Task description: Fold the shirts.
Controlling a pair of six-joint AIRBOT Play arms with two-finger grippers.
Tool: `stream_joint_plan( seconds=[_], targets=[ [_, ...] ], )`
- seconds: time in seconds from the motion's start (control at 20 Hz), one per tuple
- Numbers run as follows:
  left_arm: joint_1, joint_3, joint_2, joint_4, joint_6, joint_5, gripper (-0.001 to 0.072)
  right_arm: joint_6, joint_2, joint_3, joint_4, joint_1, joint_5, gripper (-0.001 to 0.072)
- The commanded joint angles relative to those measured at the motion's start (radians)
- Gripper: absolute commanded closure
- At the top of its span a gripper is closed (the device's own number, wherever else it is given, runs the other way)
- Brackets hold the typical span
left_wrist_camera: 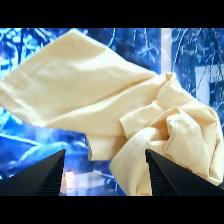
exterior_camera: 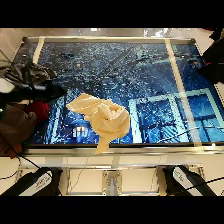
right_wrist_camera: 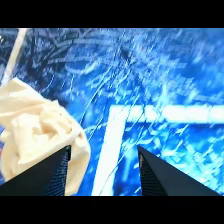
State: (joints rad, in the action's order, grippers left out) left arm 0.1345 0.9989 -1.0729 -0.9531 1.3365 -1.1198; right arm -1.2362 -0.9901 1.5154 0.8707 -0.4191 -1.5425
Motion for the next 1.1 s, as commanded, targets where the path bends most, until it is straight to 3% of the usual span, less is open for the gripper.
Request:
stream_joint_plan(
  seconds=[0.0, 0.15, 0.3, 0.35, 0.55, 0.7, 1.05],
  targets=[
    [-0.034, -0.29, 0.081, 0.144, -0.044, 0.135, 0.0126, -0.007, -0.047, -0.241, -0.026, 0.046, 0.068, 0.0229],
    [-0.134, -0.478, 0.1, 0.198, -0.056, 0.284, 0.0126, -0.001, -0.061, -0.423, -0.025, 0.156, 0.206, 0.0229],
    [-0.261, -0.531, 0.099, 0.271, -0.255, 0.298, 0.0126, 0.0, -0.075, -0.478, -0.025, 0.269, 0.341, 0.0229],
    [-0.301, -0.531, 0.099, 0.274, -0.273, 0.332, 0.0127, 0.0, -0.078, -0.478, -0.024, 0.299, 0.379, 0.0228],
    [-0.423, -0.531, 0.075, 0.275, -0.266, 0.52, 0.0126, 0.0, -0.079, -0.478, -0.025, 0.387, 0.476, 0.0229],
    [-0.441, -0.531, 0.012, 0.275, -0.262, 0.514, 0.0127, -0.001, -0.079, -0.478, -0.026, 0.406, 0.489, 0.0229],
    [-0.441, -0.531, -0.139, 0.441, -0.268, 0.52, 0.0129, -0.001, -0.079, -0.478, -0.027, 0.405, 0.521, 0.0229]
  ],
)
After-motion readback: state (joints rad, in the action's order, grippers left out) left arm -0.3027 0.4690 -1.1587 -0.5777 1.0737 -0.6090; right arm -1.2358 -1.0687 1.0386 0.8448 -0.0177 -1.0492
